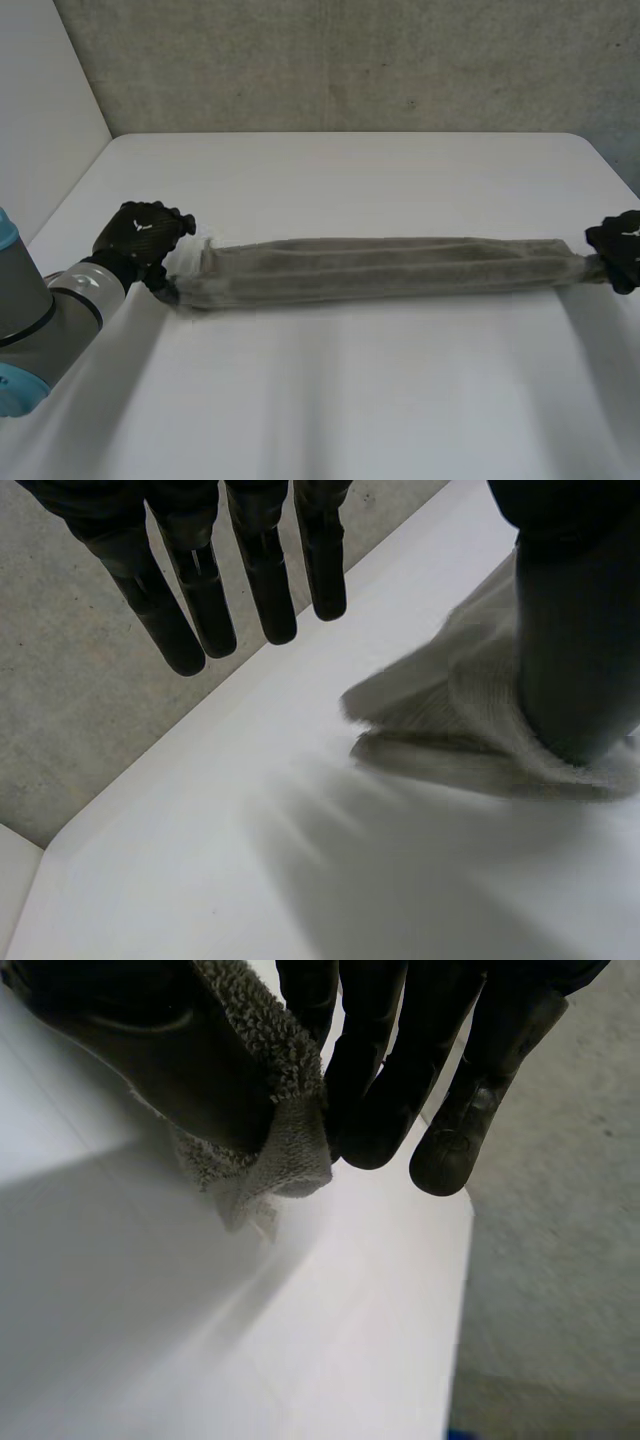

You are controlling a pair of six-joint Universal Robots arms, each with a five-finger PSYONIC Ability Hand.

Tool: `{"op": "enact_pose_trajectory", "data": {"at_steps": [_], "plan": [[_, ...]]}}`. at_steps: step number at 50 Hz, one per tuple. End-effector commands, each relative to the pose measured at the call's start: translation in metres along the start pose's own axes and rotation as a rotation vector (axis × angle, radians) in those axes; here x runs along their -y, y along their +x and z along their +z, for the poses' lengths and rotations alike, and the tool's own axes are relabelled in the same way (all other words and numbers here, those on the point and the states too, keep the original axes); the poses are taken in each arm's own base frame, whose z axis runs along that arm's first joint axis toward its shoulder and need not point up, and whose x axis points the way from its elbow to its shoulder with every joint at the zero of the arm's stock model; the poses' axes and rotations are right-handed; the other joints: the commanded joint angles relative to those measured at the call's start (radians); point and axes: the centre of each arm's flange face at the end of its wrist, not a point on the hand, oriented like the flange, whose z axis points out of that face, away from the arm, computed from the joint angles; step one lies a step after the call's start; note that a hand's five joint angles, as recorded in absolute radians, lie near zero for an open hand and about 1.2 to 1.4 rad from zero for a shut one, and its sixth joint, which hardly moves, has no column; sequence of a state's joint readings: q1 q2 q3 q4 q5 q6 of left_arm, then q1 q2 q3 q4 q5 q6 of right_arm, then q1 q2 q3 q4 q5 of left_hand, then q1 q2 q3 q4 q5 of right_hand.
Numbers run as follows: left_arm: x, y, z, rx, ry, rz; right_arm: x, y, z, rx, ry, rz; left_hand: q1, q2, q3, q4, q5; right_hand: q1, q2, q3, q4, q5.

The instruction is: Fold the towel.

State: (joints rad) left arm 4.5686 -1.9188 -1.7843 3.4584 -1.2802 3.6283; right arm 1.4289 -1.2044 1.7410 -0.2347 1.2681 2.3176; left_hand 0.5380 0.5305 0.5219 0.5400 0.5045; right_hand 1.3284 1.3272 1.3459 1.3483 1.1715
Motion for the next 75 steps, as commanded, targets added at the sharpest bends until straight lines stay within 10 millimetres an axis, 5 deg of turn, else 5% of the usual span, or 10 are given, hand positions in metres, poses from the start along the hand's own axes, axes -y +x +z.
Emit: {"op": "enact_pose_trajectory", "data": {"at_steps": [1, 16, 24, 30, 35, 47, 51, 55, 66, 75], "plan": [[0.002, -0.001, 0.001, 0.005, 0.006, 0.000, -0.007, 0.029, 0.003, -0.102, -0.032, -0.015, -0.104, -0.097, -0.088, -0.106, -0.245, 0.068, 0.069, 0.050, 0.048, 0.050], [0.010, 0.002, -0.003, 0.001, 0.027, -0.001, 0.003, 0.067, 0.011, -0.221, -0.011, -0.058, -0.104, -0.097, -0.088, -0.106, -0.245, 0.068, 0.069, 0.050, 0.048, 0.050], [0.022, -0.003, -0.003, 0.020, 0.064, 0.011, 0.067, 0.058, -0.004, -0.244, 0.153, -0.130, -0.104, -0.097, -0.088, -0.106, -0.245, 0.068, 0.069, 0.050, 0.048, 0.050], [0.032, -0.010, 0.000, 0.040, 0.098, 0.016, 0.155, -0.011, -0.030, -0.132, 0.411, -0.178, -0.104, -0.097, -0.088, -0.106, -0.245, 0.068, 0.069, 0.050, 0.048, 0.050], [0.044, -0.010, 0.003, 0.040, 0.136, -0.014, 0.217, -0.127, -0.067, 0.085, 0.674, -0.211, -0.107, -0.100, -0.091, -0.109, -0.248, 0.068, 0.069, 0.050, 0.048, 0.050], [0.051, 0.002, 0.001, 0.035, 0.149, -0.088, 0.177, -0.287, -0.100, 0.430, 0.711, -0.368, -0.189, -0.182, -0.173, -0.191, -0.330, 0.068, 0.069, 0.050, 0.048, 0.050], [0.055, 0.007, 0.000, 0.025, 0.164, -0.086, 0.174, -0.288, -0.101, 0.450, 0.706, -0.354, -0.195, -0.188, -0.179, -0.197, -0.336, -0.027, -0.026, -0.044, -0.047, -0.045], [0.068, 0.012, 0.002, 0.015, 0.213, -0.085, 0.185, -0.273, -0.110, 0.496, 0.708, -0.199, -0.195, -0.188, -0.179, -0.197, -0.336, -1.154, -1.153, -1.171, -1.174, -1.172], [0.087, 0.037, -0.001, -0.062, 0.277, -0.164, 0.199, -0.169, -0.093, 0.367, 0.632, 0.145, -0.184, -0.176, -0.167, -0.186, -0.325, -1.154, -1.153, -1.171, -1.174, -1.172], [0.083, 0.101, 0.001, -0.229, 0.254, -0.183, 0.153, -0.122, -0.080, 0.281, 0.454, 0.213, -0.175, -0.167, -0.159, -0.177, -0.316, -1.154, -1.153, -1.171, -1.174, -1.172]]}}
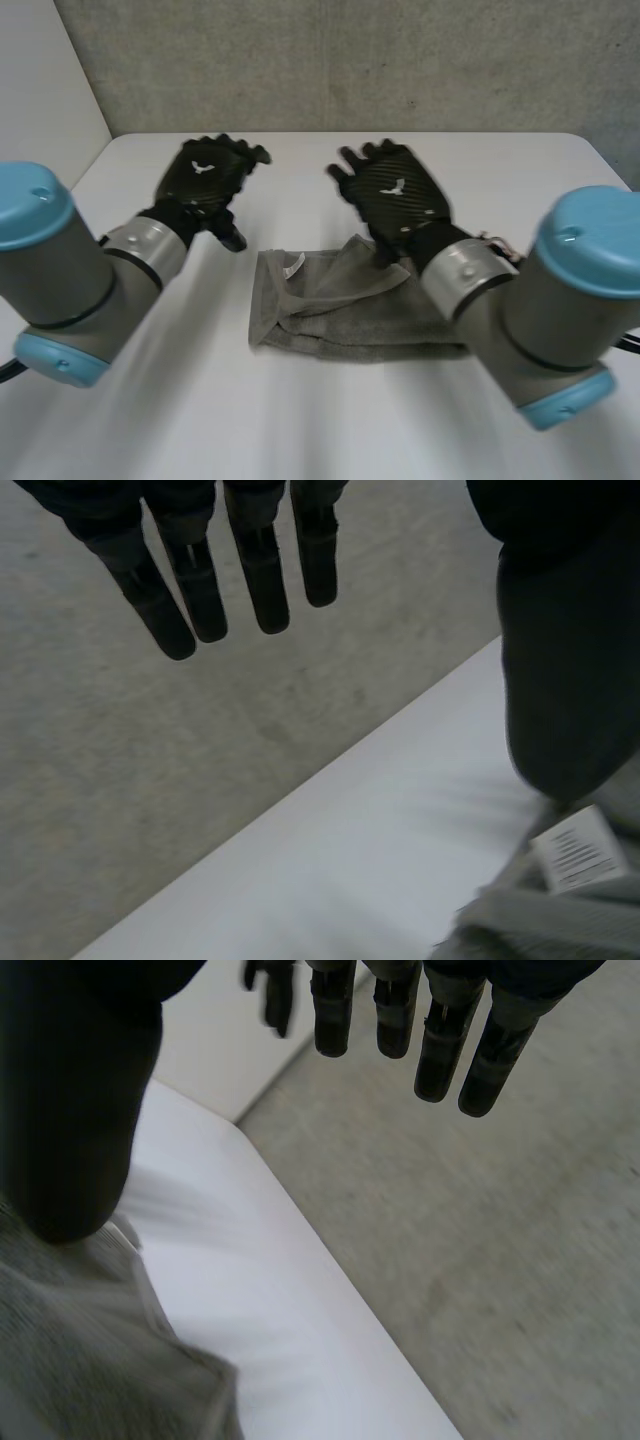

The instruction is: Fold the towel.

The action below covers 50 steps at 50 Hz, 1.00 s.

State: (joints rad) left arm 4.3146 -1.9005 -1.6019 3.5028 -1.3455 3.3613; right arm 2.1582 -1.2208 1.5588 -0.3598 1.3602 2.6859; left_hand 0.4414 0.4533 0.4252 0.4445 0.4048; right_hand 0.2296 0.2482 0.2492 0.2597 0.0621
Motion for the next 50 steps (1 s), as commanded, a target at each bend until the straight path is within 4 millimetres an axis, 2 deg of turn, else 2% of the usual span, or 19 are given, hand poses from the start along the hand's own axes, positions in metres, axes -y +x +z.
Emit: {"op": "enact_pose_trajectory", "data": {"at_steps": [1, 2, 4, 5, 7, 9, 15, 19, 24, 29, 31, 32, 34, 37, 39, 40, 42, 50], "plan": [[-0.022, 0.057, 0.002, -0.148, -0.056, -0.035, -0.036, 0.039, -0.024, -0.097, -0.157, 0.043, -0.078, -0.090, -0.062, -0.081, -0.216, -0.055, -0.074, -0.075, -0.085, -0.062], [-0.022, 0.057, 0.002, -0.148, -0.056, -0.035, -0.036, 0.039, -0.024, -0.097, -0.157, 0.043, -0.078, -0.090, -0.062, -0.081, -0.216, -0.055, -0.074, -0.075, -0.085, -0.062], [-0.039, 0.074, 0.001, -0.189, -0.098, -0.041, -0.047, 0.041, -0.029, -0.100, -0.204, 0.054, -0.075, -0.087, -0.059, -0.078, -0.213, -0.055, -0.074, -0.075, -0.085, -0.062], [-0.039, 0.074, 0.001, -0.190, -0.099, -0.041, -0.047, 0.041, -0.029, -0.100, -0.204, 0.055, -0.075, -0.087, -0.059, -0.078, -0.213, -0.055, -0.074, -0.075, -0.085, -0.062], [-0.053, 0.094, -0.001, -0.240, -0.132, -0.045, -0.057, 0.040, -0.035, -0.095, -0.243, 0.060, -0.075, -0.087, -0.059, -0.078, -0.213, -0.055, -0.074, -0.075, -0.085, -0.062], [-0.058, 0.101, -0.001, -0.258, -0.141, -0.045, -0.062, 0.040, -0.038, -0.093, -0.261, 0.065, -0.072, -0.084, -0.056, -0.075, -0.210, -0.055, -0.074, -0.075, -0.085, -0.062], [-0.070, 0.117, 0.000, -0.293, -0.164, -0.047, -0.074, 0.041, -0.043, -0.097, -0.299, 0.079, -0.072, -0.084, -0.056, -0.075, -0.210, -0.055, -0.074, -0.075, -0.085, -0.062], [-0.075, 0.119, 0.006, -0.281, -0.165, -0.043, -0.075, 0.041, -0.043, -0.096, -0.304, 0.079, -0.069, -0.081, -0.053, -0.072, -0.207, -0.055, -0.074, -0.075, -0.085, -0.062], [-0.078, 0.111, 0.020, -0.192, -0.161, -0.030, -0.086, 0.033, -0.042, -0.074, -0.334, 0.088, -0.043, -0.055, -0.027, -0.046, -0.181, -0.055, -0.074, -0.075, -0.085, -0.062], [-0.082, 0.096, 0.030, -0.076, -0.173, -0.020, -0.094, 0.027, -0.042, -0.055, -0.359, 0.094, 0.004, -0.008, 0.020, 0.001, -0.134, -0.055, -0.074, -0.075, -0.085, -0.062], [-0.087, 0.083, 0.031, -0.004, -0.199, -0.006, -0.095, 0.027, -0.042, -0.052, -0.363, 0.080, 0.019, 0.007, 0.035, 0.016, -0.119, -0.055, -0.074, -0.075, -0.085, -0.062], [-0.087, 0.083, 0.031, -0.004, -0.199, -0.006, -0.095, 0.027, -0.042, -0.052, -0.363, 0.080, 0.019, 0.007, 0.035, 0.016, -0.119, -0.055, -0.074, -0.075, -0.085, -0.062], [-0.092, 0.069, 0.030, 0.058, -0.229, 0.013, -0.096, 0.027, -0.043, -0.048, -0.367, 0.059, 0.036, 0.024, 0.052, 0.033, -0.102, -0.055, -0.074, -0.075, -0.085, -0.062], [-0.096, 0.063, 0.027, 0.084, -0.248, 0.025, -0.096, 0.027, -0.043, -0.048, -0.368, 0.052, 0.039, 0.027, 0.055, 0.036, -0.099, -0.055, -0.074, -0.075, -0.085, -0.062], [-0.099, 0.048, 0.022, 0.144, -0.279, 0.045, -0.096, 0.028, -0.042, -0.049, -0.370, 0.042, 0.051, 0.039, 0.067, 0.048, -0.087, -0.055, -0.074, -0.075, -0.085, -0.062], [-0.099, 0.048, 0.022, 0.145, -0.279, 0.045, -0.096, 0.028, -0.042, -0.049, -0.370, 0.042, 0.051, 0.039, 0.067, 0.048, -0.087, -0.055, -0.074, -0.075, -0.085, -0.062], [-0.096, 0.030, 0.018, 0.197, -0.289, 0.042, -0.097, 0.028, -0.042, -0.047, -0.371, 0.035, 0.051, 0.039, 0.067, 0.048, -0.087, -0.055, -0.074, -0.075, -0.085, -0.062], [-0.088, 0.026, 0.008, 0.209, -0.289, 0.034, -0.108, 0.022, -0.041, -0.029, -0.400, 0.043, 0.048, 0.036, 0.064, 0.045, -0.090, -0.055, -0.074, -0.075, -0.085, -0.062]]}}
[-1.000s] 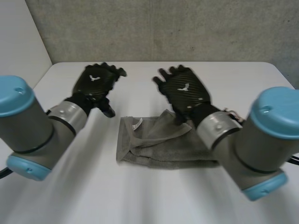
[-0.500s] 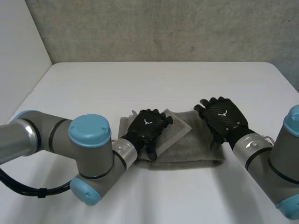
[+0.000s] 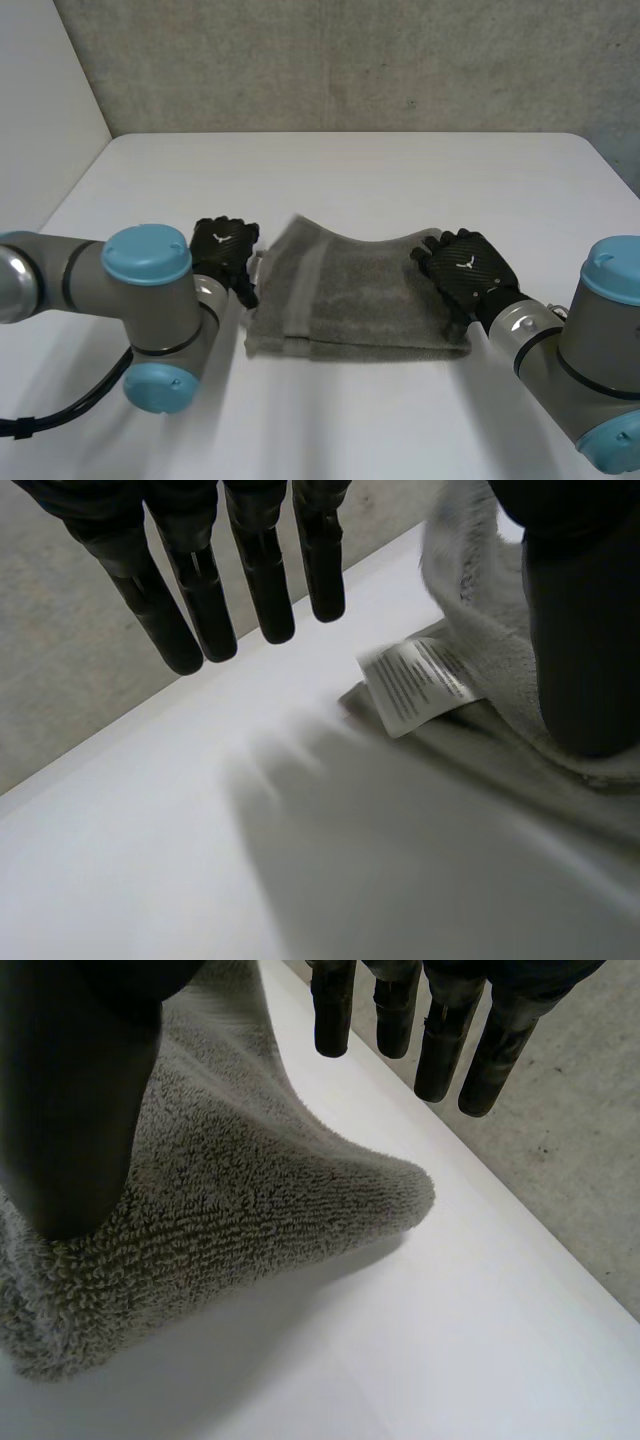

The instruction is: Fold the towel.

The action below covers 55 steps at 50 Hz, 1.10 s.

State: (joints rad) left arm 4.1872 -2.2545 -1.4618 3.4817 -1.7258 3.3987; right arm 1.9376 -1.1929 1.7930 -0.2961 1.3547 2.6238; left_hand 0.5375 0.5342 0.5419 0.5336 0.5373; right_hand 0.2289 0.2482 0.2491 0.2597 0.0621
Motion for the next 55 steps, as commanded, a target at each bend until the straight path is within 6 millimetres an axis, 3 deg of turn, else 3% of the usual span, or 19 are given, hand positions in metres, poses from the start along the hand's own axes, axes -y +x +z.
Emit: {"op": "enact_pose_trajectory", "data": {"at_steps": [1, 14, 19, 28, 38, 41, 46, 50, 55], "plan": [[0.005, -0.009, -0.011, 0.018, -0.002, -0.012, -0.009, -0.005, 0.004, 0.015, -0.026, 0.002, -0.048, -0.045, -0.052, -0.044, -0.222, -0.054, -0.074, -0.075, -0.085, -0.062], [0.003, 0.006, -0.037, -0.030, -0.022, 0.002, -0.015, -0.005, 0.002, 0.014, -0.057, 0.010, -0.054, -0.051, -0.058, -0.050, -0.228, 0.173, 0.154, 0.153, 0.142, 0.165], [0.010, 0.010, -0.049, -0.048, 0.003, 0.003, -0.024, -0.004, -0.005, 0.012, -0.155, 0.008, -0.057, -0.054, -0.061, -0.053, -0.231, 0.311, 0.292, 0.291, 0.280, 0.303], [0.018, 0.004, -0.049, -0.039, 0.027, -0.004, -0.029, -0.006, -0.015, 0.007, -0.201, 0.015, -0.039, -0.036, -0.044, -0.035, -0.214, 0.235, 0.216, 0.215, 0.204, 0.227], [0.027, 0.000, -0.052, -0.031, 0.054, -0.010, -0.017, 0.001, -0.028, 0.005, -0.150, 0.025, -0.039, -0.036, -0.044, -0.035, -0.214, 0.126, 0.107, 0.106, 0.095, 0.118], [0.028, 0.000, -0.055, -0.032, 0.056, -0.010, -0.013, 0.002, -0.030, 0.008, -0.132, 0.031, -0.042, -0.039, -0.047, -0.038, -0.216, 0.170, 0.151, 0.150, 0.139, 0.163], [0.027, -0.001, -0.058, -0.032, 0.053, -0.010, -0.015, 0.002, -0.025, -0.004, -0.108, 0.026, -0.045, -0.042, -0.049, -0.041, -0.219, 0.481, 0.461, 0.461, 0.450, 0.473], [0.027, -0.001, -0.058, -0.031, 0.053, -0.010, -0.018, 0.002, -0.021, -0.009, -0.102, 0.024, -0.048, -0.045, -0.052, -0.044, -0.222, 0.505, 0.486, 0.485, 0.474, 0.497], [0.028, -0.002, -0.057, -0.030, 0.057, -0.011, -0.036, -0.007, -0.013, 0.022, -0.157, 0.029, -0.048, -0.045, -0.052, -0.044, -0.222, 0.505, 0.486, 0.485, 0.474, 0.497]]}}
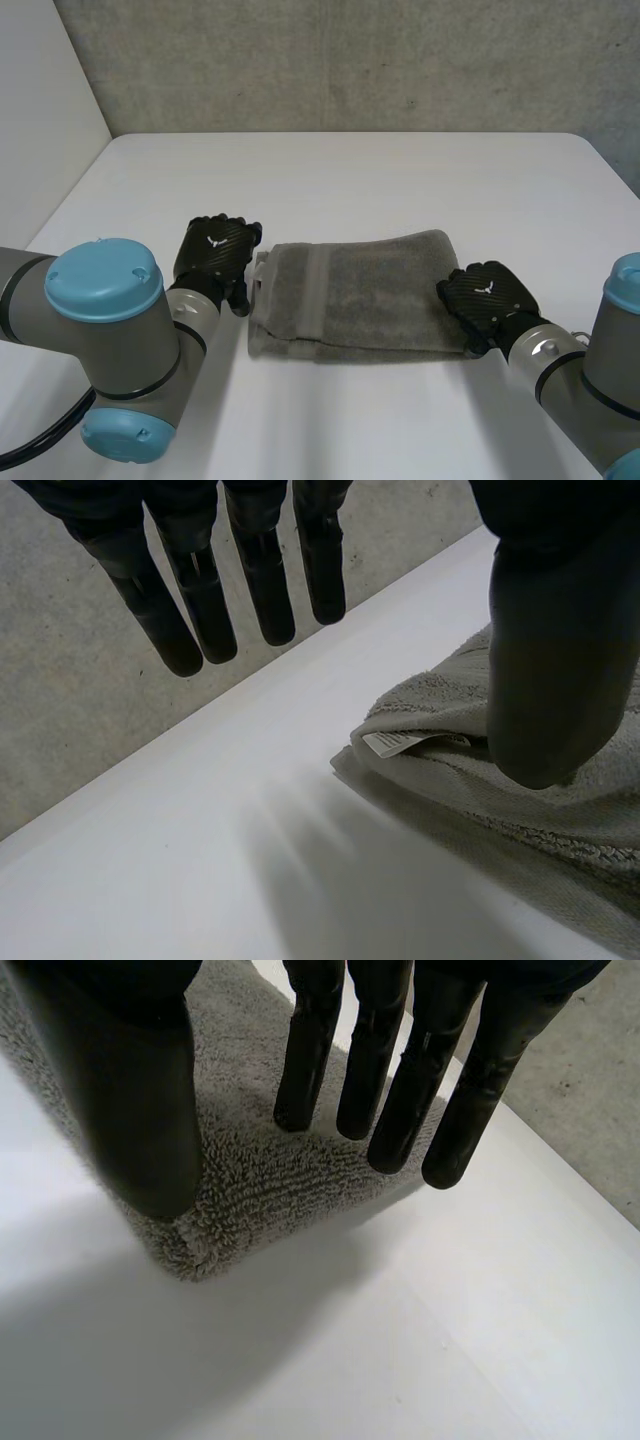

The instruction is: Fold the towel.

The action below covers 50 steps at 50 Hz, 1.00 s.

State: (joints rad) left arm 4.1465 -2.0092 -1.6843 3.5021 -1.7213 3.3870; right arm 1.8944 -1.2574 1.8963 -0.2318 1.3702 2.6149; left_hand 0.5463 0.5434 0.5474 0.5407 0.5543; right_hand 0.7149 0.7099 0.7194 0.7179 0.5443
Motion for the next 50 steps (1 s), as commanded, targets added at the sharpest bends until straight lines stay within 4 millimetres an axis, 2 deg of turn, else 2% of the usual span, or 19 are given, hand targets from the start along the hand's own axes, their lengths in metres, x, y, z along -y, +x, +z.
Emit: {"op": "enact_pose_trajectory", "data": {"at_steps": [1, 11, 13, 16, 18, 24, 28, 30, 31, 32, 33, 35, 36, 38, 39, 41, 42, 44, 50], "plan": [[0.001, -0.002, 0.002, 0.002, 0.004, -0.002, -0.020, -0.009, 0.015, 0.028, -0.049, 0.002, -0.057, -0.054, -0.058, -0.051, -0.239, 0.019, 0.024, 0.014, 0.016, 0.015], [0.005, -0.009, 0.006, -0.030, 0.023, -0.034, -0.022, -0.006, 0.021, 0.013, -0.051, -0.004, -0.098, -0.095, -0.099, -0.092, -0.280, 0.107, 0.112, 0.102, 0.104, 0.103], [0.006, -0.009, 0.007, -0.048, 0.029, -0.050, -0.020, -0.004, 0.021, 0.004, -0.045, -0.005, -0.136, -0.133, -0.137, -0.130, -0.319, 0.615, 0.620, 0.610, 0.612, 0.611], [0.010, -0.013, 0.008, -0.069, 0.044, -0.098, -0.017, -0.002, 0.019, -0.005, -0.033, -0.008, -0.230, -0.227, -0.231, -0.224, -0.413, 0.681, 0.686, 0.677, 0.678, 0.677], [0.014, -0.022, 0.010, -0.071, 0.054, -0.144, -0.006, 0.004, 0.016, -0.038, -0.003, -0.023, -0.335, -0.332, -0.336, -0.330, -0.518, 0.681, 0.686, 0.677, 0.678, 0.677], [0.030, -0.038, 0.010, -0.045, 0.102, -0.182, 0.030, 0.018, 0.010, -0.110, 0.095, -0.157, -0.350, -0.347, -0.351, -0.345, -0.533, 0.681, 0.686, 0.677, 0.678, 0.677], [0.036, -0.048, 0.010, -0.020, 0.121, -0.186, 0.045, 0.014, 0.011, -0.116, 0.136, -0.280, -0.350, -0.347, -0.351, -0.345, -0.533, 0.681, 0.686, 0.677, 0.678, 0.677], [0.042, -0.058, 0.010, 0.008, 0.141, -0.188, 0.073, -0.020, 0.007, -0.067, 0.247, -0.459, -0.350, -0.347, -0.351, -0.345, -0.533, 0.681, 0.686, 0.677, 0.678, 0.677], [0.042, -0.058, 0.010, 0.008, 0.141, -0.188, 0.074, -0.020, 0.007, -0.066, 0.247, -0.460, -0.350, -0.347, -0.351, -0.345, -0.533, 0.681, 0.686, 0.677, 0.678, 0.677], [0.045, -0.063, 0.010, 0.021, 0.151, -0.191, 0.086, -0.041, 0.005, -0.035, 0.302, -0.556, -0.350, -0.347, -0.351, -0.345, -0.533, 0.681, 0.686, 0.677, 0.678, 0.677], [0.045, -0.063, 0.010, 0.021, 0.151, -0.191, 0.086, -0.041, 0.004, -0.034, 0.302, -0.557, -0.350, -0.347, -0.351, -0.345, -0.533, 0.681, 0.686, 0.677, 0.678, 0.677], [0.048, -0.072, 0.012, 0.048, 0.165, -0.197, 0.096, -0.080, 0.007, 0.028, 0.380, -0.708, -0.347, -0.345, -0.349, -0.342, -0.530, 0.681, 0.686, 0.677, 0.678, 0.677], [0.048, -0.072, 0.012, 0.048, 0.165, -0.197, 0.096, -0.080, 0.008, 0.028, 0.381, -0.709, -0.347, -0.345, -0.349, -0.342, -0.530, 0.681, 0.686, 0.677, 0.678, 0.677], [0.052, -0.079, 0.012, 0.069, 0.182, -0.201, 0.101, -0.112, 0.013, 0.085, 0.443, -0.779, -0.350, -0.347, -0.351, -0.345, -0.533, 0.681, 0.686, 0.677, 0.678, 0.677], [0.052, -0.079, 0.012, 0.070, 0.182, -0.201, 0.101, -0.112, 0.013, 0.085, 0.444, -0.780, -0.350, -0.347, -0.351, -0.345, -0.533, 0.681, 0.686, 0.677, 0.678, 0.677], [0.054, -0.086, 0.013, 0.090, 0.193, -0.221, 0.094, -0.151, 0.017, 0.198, 0.489, -0.803, -0.353, -0.350, -0.354, -0.348, -0.536, 0.681, 0.686, 0.677, 0.678, 0.677], [0.054, -0.086, 0.013, 0.090, 0.193, -0.221, 0.094, -0.151, 0.017, 0.199, 0.490, -0.803, -0.353, -0.350, -0.354, -0.348, -0.536, 0.681, 0.686, 0.677, 0.678, 0.677], [0.055, -0.090, 0.014, 0.101, 0.206, -0.255, 0.078, -0.182, 0.021, 0.299, 0.506, -0.823, -0.353, -0.350, -0.354, -0.348, -0.536, 0.681, 0.686, 0.677, 0.678, 0.677], [0.055, -0.091, 0.014, 0.099, 0.211, -0.282, 0.067, -0.193, 0.025, 0.330, 0.490, -0.813, -0.353, -0.350, -0.354, -0.348, -0.536, 0.681, 0.686, 0.677, 0.678, 0.677]]}}
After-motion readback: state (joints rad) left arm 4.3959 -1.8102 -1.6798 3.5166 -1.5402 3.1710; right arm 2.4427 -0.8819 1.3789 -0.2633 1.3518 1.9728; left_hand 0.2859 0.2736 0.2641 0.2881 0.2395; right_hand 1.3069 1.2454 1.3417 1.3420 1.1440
